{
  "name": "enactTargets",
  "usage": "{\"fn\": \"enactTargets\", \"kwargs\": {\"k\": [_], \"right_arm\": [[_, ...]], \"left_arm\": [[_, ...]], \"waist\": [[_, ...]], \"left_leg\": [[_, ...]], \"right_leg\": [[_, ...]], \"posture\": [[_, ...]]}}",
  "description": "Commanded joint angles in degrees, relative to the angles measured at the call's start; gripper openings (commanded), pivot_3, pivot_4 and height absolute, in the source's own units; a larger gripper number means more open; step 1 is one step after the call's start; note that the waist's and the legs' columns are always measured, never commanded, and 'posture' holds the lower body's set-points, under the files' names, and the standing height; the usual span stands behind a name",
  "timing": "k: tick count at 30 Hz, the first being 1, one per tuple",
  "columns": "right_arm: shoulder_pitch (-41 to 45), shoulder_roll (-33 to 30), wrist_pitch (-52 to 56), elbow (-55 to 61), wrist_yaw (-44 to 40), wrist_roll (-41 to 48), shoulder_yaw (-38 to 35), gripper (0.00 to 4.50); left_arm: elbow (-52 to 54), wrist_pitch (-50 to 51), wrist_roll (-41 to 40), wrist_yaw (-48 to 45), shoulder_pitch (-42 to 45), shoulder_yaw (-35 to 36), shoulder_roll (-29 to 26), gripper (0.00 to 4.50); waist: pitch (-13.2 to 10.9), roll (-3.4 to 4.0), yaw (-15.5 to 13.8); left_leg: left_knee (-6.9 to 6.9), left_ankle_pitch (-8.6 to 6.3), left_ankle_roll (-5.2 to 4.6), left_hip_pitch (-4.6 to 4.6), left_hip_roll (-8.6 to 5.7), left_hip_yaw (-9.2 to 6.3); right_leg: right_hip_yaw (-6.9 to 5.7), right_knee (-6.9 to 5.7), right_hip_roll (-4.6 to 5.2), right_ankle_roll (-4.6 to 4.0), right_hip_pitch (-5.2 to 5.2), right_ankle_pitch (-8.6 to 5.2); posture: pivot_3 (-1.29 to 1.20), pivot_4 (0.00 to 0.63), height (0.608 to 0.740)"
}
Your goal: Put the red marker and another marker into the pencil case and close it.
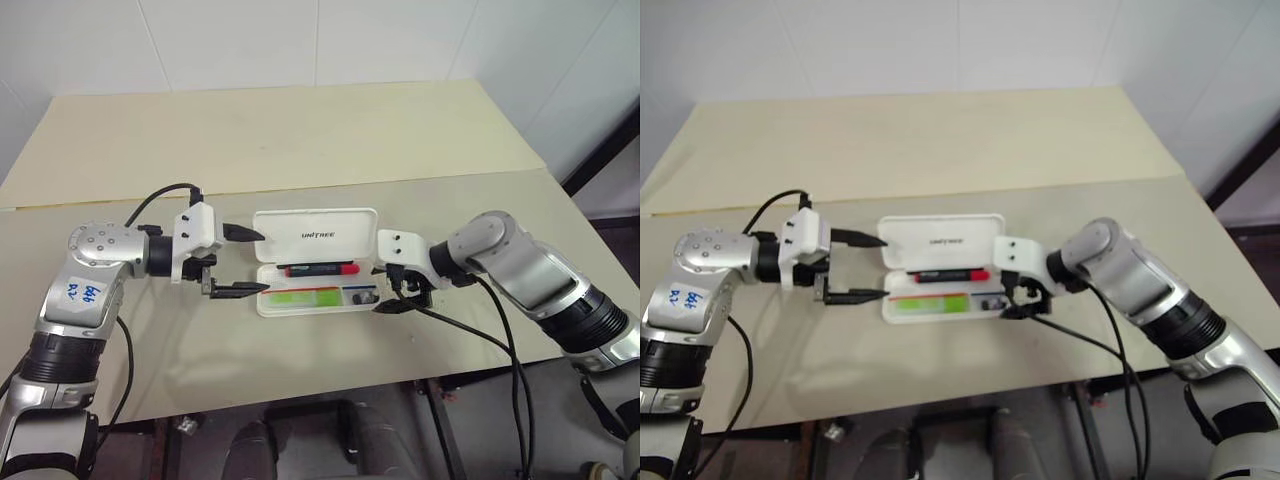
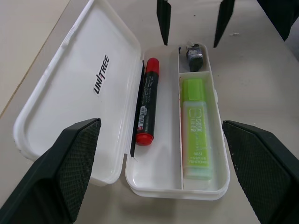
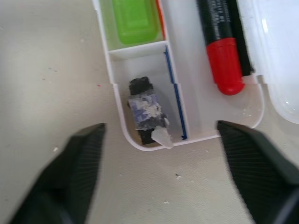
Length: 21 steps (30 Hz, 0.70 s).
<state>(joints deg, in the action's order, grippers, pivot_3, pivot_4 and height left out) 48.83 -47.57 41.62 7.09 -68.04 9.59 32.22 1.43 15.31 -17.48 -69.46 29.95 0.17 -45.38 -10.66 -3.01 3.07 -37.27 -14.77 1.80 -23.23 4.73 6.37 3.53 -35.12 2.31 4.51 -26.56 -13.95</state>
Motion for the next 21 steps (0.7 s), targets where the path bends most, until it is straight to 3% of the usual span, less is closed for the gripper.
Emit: {"fn": "enactTargets", "kwargs": {"k": [1, 4, 8, 17, 20, 21], "right_arm": [[0.22, -1.63, -0.3, 2.13, -2.71, 2.81, -6.49, 4.45], [-2.4, -2.88, -3.08, 2.21, -3.8, 4.78, -11.2, 4.45], [-10.77, -3.99, -10.41, 3.97, -7.0, 11.71, -22.68, 4.45], [-19.69, -3.73, -15.28, 10.5, -7.95, 22.12, -37.69, 4.45], [-22.27, -6.06, -15.63, 11.18, -9.21, 24.47, -42.24, 4.5], [-22.75, -6.35, -15.75, 11.07, -9.23, 25.19, -43.39, 4.5]], "left_arm": [[1.52, -0.41, -1.17, 0.44, 0.06, 1.93, -0.94, 4.5], [1.23, -0.67, -1.09, 0.37, 0.05, 2.02, -1.16, 4.5], [0.42, -0.58, -1.35, 0.32, 0.58, 2.63, -1.51, 4.5], [-5.61, -1.7, -1.81, -2.74, 2.26, 4.61, -4.13, 4.5], [-8.75, -3.05, -2.34, -5.79, 1.91, 5.75, -6.81, 3.87], [-9.72, -3.55, -2.49, -6.45, 1.89, 6.32, -7.47, 3.47]], "waist": [[0.0, 0.0, -0.03], [0.0, 0.0, -0.08], [0.0, 0.0, -0.47], [0.0, 0.0, -0.15], [-0.01, 0.01, -0.05], [-0.01, 0.01, -0.04]], "left_leg": [[-0.01, 0.0, 0.0, 0.0, 0.0, 0.0], [0.0, 0.0, 0.0, 0.0, 0.0, 0.0], [0.06, 0.0, 0.0, -0.01, 0.0, -0.05], [-0.05, 0.01, 0.03, 0.06, -0.01, -0.05], [-0.03, 0.01, 0.03, 0.07, -0.01, -0.05], [-0.03, 0.01, 0.03, 0.05, -0.01, -0.05]], "right_leg": [[0.0, 0.0, 0.0, 0.0, 0.0, 0.0], [0.0, 0.0, 0.0, 0.0, 0.01, 0.0], [-0.05, 0.05, 0.0, 0.05, 0.03, 0.01], [-0.01, -0.03, -0.01, 0.16, 0.08, 0.06], [-0.01, -0.02, -0.01, 0.15, 0.08, 0.05], [-0.01, 0.0, 0.0, 0.09, 0.08, 0.02]], "posture": [[0.0, 0.15, 0.74], [0.0, 0.15, 0.74], [0.0, 0.15, 0.74], [0.0, 0.15, 0.74], [0.0, 0.15, 0.74], [0.0, 0.15, 0.74]]}}
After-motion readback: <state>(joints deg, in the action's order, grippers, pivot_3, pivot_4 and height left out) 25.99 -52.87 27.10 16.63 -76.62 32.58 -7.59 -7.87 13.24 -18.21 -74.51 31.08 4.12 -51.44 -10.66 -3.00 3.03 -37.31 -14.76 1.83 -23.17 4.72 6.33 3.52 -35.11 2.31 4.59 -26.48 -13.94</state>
